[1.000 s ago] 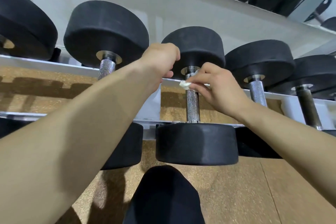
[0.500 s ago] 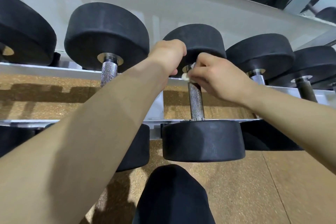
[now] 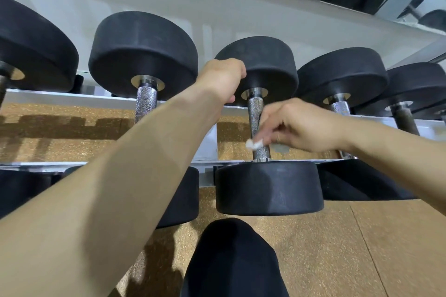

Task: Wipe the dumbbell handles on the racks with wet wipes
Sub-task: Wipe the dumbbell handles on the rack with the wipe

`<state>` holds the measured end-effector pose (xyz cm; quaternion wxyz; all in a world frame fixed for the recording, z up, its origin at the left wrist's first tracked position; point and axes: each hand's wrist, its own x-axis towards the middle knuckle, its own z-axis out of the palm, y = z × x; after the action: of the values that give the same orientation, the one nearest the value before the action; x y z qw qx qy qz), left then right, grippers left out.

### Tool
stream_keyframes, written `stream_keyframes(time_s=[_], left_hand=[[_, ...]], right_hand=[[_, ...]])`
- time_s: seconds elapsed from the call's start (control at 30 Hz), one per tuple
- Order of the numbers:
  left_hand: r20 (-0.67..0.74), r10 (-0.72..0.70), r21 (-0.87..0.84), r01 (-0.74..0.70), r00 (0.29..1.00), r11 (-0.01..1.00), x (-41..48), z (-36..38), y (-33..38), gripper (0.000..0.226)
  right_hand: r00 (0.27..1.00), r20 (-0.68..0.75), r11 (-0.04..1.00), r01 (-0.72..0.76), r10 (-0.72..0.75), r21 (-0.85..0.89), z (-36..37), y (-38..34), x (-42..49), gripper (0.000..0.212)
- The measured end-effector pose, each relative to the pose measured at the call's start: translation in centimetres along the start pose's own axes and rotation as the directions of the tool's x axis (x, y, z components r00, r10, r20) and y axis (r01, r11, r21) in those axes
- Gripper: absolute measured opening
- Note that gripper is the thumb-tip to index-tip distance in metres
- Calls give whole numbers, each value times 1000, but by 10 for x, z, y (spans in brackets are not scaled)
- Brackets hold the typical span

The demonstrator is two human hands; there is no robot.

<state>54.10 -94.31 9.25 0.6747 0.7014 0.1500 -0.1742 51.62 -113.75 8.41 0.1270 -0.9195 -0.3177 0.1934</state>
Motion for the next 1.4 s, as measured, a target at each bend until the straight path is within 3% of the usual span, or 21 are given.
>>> stream_keyframes(time_s=[0.1, 0.23, 0.37, 0.47, 0.53, 0.57, 0.63, 0.73, 0.8, 0.87, 0.9, 0.97, 1.0, 1.03, 1.2, 1.27, 1.33, 1.4], left_hand=[[-5, 4, 10, -4, 1000, 1000, 1, 1, -1, 19], [-14, 5, 12, -4, 1000, 1000, 0, 4, -2, 25], [-24, 21, 20, -21, 999, 1000, -1, 5, -4, 24], [-22, 30, 30, -29, 999, 999, -4, 6, -4, 24], [-19, 27, 27, -26, 999, 999, -4, 5, -5, 25], [-17, 23, 28, -23, 1000, 999, -5, 4, -5, 24], [-12, 24, 29, -24, 1000, 999, -6, 3, -5, 23], [-18, 32, 57, -31, 999, 998, -6, 2, -7, 20], [-17, 28, 90, -27, 999, 996, -7, 2, -10, 7], [-13, 18, 129, -16, 1000, 992, -7, 4, -10, 8], [-10, -1, 147, 2, 1000, 989, -7, 6, -10, 8], [-18, -48, 182, 50, 999, 982, -8, 11, -10, 19], [-24, -64, 195, 68, 998, 979, -8, 15, -11, 25], [-21, -66, 212, 69, 998, 975, -8, 18, -13, 28], [43, -78, 275, 63, 996, 959, -11, 28, -22, 16], [69, -94, 284, 71, 993, 956, -14, 30, -22, 15], [93, -110, 298, 77, 990, 951, -17, 31, -23, 16], [99, -122, 309, 86, 988, 947, -17, 30, -25, 18]], right_hand=[[990, 137, 999, -41, 38, 22, 7, -8, -5, 16], [997, -67, 989, 40, -50, -145, 4, -10, 9, 16], [944, -321, 869, -93, -78, -485, 4, -2, 30, 11], [974, -212, 798, -68, -76, -599, 10, -3, 28, 8], [988, -141, 878, -7, -69, -479, 11, -9, 27, 3], [995, -99, 927, -11, -28, -375, 12, -15, 26, 11], [1000, 18, 952, 29, -25, -305, 10, -20, 21, 28], [980, 198, 990, 36, -8, -137, 3, -25, 9, 23], [995, 96, 997, 16, -9, -69, 5, -17, 1, 17], [988, -154, 999, 5, -12, -50, 9, -2, -2, 15], [951, -310, 999, -19, 7, -36, 13, 4, -2, 14], [790, -600, 992, -110, 126, 64, 20, 12, 1, 14], [715, -674, 982, -148, 185, 113, 23, 14, 3, 14], [685, -692, 973, -184, 228, 139, 26, 15, 4, 14], [814, -427, 894, -231, 393, 383, 35, 21, 1, 24], [860, -283, 813, -224, 424, 538, 33, 24, -4, 20], [926, -51, 694, -243, 374, 677, 32, 25, -12, 14], [954, 94, 718, -278, 285, 638, 34, 23, -20, 17]])
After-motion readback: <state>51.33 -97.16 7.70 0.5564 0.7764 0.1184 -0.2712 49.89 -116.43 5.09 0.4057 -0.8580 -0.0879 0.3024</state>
